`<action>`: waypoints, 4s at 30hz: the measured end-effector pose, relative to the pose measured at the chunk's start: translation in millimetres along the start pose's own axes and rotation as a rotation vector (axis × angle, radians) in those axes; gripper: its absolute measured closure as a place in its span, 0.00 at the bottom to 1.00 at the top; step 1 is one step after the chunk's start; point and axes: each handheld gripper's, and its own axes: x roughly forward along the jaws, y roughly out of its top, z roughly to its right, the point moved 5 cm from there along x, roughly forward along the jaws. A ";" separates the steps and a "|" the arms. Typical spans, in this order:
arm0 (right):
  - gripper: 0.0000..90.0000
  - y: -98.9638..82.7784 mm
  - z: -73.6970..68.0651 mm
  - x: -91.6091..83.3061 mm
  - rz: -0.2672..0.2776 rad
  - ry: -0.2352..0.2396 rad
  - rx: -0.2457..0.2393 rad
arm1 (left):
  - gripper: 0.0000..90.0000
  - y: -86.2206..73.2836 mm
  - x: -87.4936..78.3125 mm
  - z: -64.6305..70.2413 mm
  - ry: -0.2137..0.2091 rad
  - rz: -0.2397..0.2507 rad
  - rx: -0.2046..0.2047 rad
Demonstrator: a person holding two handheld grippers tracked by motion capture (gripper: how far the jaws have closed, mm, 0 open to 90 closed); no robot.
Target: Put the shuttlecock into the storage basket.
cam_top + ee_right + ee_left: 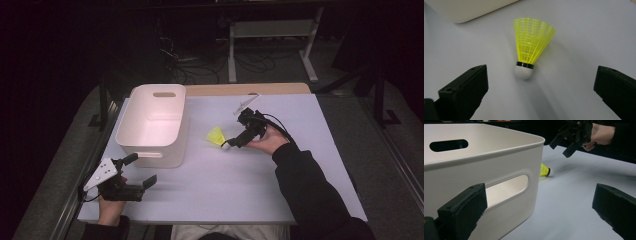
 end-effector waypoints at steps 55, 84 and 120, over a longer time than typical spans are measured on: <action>0.51 -5.4 -8.0 55.9 -0.149 0.109 0.060 | 0.00 -0.2 0.4 0.3 -0.005 -0.002 0.002; 0.70 -1.5 -6.4 43.7 -0.139 0.089 0.084 | 0.00 -0.1 0.3 0.6 -0.007 0.001 0.001; 0.70 12.2 -15.5 -6.4 -0.060 0.073 0.061 | 0.00 -0.2 0.6 0.6 -0.007 -0.001 0.002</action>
